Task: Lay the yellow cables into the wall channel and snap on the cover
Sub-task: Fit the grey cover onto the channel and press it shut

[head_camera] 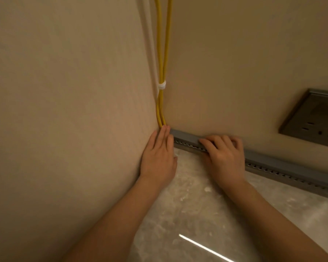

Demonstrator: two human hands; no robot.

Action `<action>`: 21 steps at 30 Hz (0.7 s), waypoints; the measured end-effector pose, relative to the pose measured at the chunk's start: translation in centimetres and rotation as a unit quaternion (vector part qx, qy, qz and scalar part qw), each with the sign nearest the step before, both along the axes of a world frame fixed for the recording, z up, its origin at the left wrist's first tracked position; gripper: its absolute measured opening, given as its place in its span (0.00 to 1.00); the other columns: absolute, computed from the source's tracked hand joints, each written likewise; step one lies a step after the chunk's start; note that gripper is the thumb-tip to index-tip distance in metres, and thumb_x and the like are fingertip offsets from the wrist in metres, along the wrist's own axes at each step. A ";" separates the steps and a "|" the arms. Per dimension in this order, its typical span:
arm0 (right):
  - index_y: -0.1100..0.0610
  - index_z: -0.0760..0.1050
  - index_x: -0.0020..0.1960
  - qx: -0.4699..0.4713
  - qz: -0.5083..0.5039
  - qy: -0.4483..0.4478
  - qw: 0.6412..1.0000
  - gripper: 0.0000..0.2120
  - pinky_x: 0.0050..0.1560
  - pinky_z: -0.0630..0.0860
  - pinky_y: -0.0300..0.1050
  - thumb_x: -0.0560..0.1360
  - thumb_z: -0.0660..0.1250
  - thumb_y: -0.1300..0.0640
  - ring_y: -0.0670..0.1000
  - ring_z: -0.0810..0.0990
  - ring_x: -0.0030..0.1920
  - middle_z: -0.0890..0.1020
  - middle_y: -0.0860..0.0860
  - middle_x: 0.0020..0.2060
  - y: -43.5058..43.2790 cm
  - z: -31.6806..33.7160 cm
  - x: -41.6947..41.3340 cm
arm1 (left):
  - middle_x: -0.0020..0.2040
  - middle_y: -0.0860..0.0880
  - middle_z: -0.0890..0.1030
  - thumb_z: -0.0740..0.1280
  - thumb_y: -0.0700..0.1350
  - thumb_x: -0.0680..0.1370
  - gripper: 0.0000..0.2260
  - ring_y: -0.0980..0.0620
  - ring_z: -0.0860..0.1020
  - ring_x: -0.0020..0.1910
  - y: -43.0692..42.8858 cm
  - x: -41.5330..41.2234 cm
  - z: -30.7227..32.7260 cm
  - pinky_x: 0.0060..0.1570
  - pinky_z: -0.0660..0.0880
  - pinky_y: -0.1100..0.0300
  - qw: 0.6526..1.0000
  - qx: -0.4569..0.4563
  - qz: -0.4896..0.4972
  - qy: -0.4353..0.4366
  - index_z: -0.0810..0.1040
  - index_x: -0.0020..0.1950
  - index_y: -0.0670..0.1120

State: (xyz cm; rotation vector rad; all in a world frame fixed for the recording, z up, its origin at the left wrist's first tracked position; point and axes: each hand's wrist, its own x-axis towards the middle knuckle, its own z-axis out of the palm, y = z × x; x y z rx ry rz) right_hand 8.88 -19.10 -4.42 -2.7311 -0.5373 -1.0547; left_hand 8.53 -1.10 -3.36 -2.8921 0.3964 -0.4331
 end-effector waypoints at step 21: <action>0.65 0.81 0.49 -0.046 0.130 -0.025 0.990 0.07 0.43 0.69 0.48 0.73 0.68 0.62 0.57 0.77 0.34 0.81 0.56 0.35 -1.7 1.0 1.2 | 0.75 0.44 0.60 0.62 0.48 0.76 0.29 0.50 0.56 0.75 -0.8 0.0 1.8 0.74 0.45 0.57 0.979 -0.205 -0.009 0.014 0.57 0.74 0.41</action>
